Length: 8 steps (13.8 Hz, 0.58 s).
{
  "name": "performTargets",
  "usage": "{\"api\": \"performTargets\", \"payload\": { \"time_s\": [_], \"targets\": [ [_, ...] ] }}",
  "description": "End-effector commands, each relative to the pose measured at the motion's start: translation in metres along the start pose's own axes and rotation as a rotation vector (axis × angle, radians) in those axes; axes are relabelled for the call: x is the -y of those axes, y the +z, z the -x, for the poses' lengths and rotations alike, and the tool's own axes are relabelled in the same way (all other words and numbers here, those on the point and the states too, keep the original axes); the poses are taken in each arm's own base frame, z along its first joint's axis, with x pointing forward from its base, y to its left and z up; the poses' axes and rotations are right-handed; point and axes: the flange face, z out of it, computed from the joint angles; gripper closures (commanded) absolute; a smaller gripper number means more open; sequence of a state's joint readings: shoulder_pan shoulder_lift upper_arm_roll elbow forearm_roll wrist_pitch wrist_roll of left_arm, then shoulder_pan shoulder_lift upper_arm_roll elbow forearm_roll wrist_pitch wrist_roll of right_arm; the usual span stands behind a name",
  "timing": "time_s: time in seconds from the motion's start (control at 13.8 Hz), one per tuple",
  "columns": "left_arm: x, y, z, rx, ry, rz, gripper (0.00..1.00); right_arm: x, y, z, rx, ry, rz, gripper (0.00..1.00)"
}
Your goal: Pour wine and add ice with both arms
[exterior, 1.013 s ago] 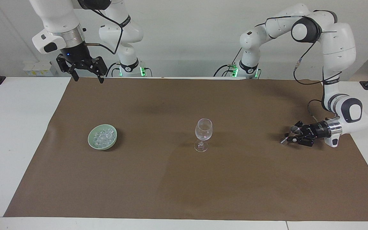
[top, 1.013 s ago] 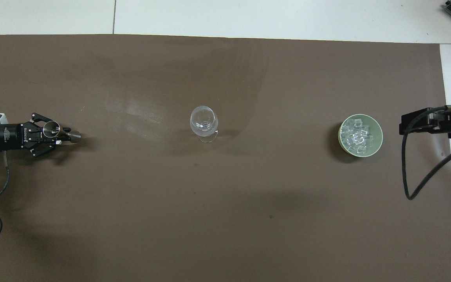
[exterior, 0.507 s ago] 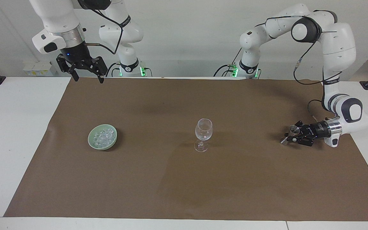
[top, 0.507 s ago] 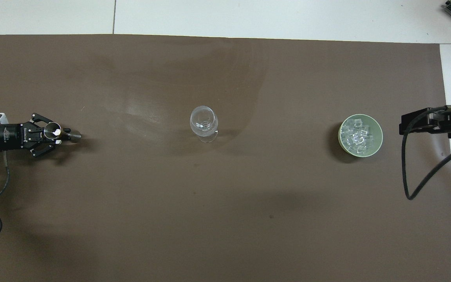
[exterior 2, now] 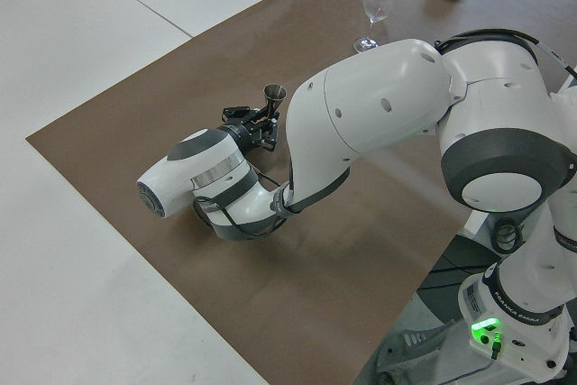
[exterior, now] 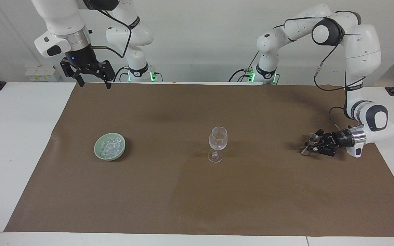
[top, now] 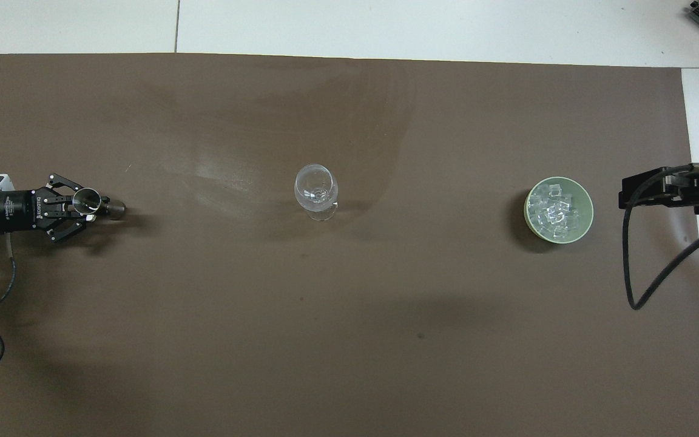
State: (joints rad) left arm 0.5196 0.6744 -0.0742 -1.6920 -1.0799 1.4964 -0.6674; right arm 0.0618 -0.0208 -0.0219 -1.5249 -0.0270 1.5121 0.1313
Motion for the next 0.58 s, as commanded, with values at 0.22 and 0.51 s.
{"api": "performTargets", "payload": {
  "time_s": [0.22, 0.51],
  "targets": [
    [-0.0005, -0.0013, -0.0007, 0.054, 0.006, 0.009, 1.0, -0.0003, -0.0002, 0.0061, 0.0, -0.012, -0.006, 0.0],
    [-0.0003, -0.0006, 0.0014, 0.078, 0.005, 0.013, 1.0, -0.0003, -0.0002, 0.0061, 0.0, -0.012, -0.006, 0.0]
  ]
}}
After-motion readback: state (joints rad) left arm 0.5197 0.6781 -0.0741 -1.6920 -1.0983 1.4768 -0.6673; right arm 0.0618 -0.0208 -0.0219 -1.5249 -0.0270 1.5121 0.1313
